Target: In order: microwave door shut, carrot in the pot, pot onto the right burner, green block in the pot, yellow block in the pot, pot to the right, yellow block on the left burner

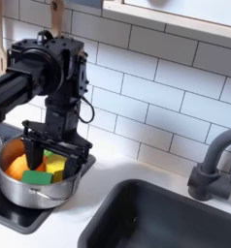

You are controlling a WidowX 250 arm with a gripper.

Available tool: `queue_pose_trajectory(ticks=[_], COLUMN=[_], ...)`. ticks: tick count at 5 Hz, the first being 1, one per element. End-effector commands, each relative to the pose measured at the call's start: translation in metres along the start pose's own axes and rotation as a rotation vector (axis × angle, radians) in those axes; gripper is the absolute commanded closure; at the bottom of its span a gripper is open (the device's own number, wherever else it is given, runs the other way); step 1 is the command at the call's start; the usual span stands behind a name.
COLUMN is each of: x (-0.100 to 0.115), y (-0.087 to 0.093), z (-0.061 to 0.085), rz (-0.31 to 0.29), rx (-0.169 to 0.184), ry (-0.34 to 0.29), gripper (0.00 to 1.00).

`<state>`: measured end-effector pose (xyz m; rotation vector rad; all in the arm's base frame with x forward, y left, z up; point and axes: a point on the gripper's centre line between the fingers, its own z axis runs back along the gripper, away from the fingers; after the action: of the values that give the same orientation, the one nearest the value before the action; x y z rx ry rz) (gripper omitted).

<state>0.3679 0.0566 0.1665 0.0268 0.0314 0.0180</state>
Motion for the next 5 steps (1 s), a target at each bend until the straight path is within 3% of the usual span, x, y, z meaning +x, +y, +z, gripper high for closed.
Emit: queue_pose_trajectory(ticks=[1,3,4,5], x=[0.007,0.0115,0.0097,0.0117], y=[0.0058,0.0087,0.0062,0.0092], z=[0.0026,0.0091,0.004,0.0013], rz=[-0.07,-0.124,-0.124,-0.146], rx=[0.021,0.048,0.028,0.036], ry=[-0.061,-0.149,-0.127,-0.158], gripper=[0.0,0.0,0.0,0.0])
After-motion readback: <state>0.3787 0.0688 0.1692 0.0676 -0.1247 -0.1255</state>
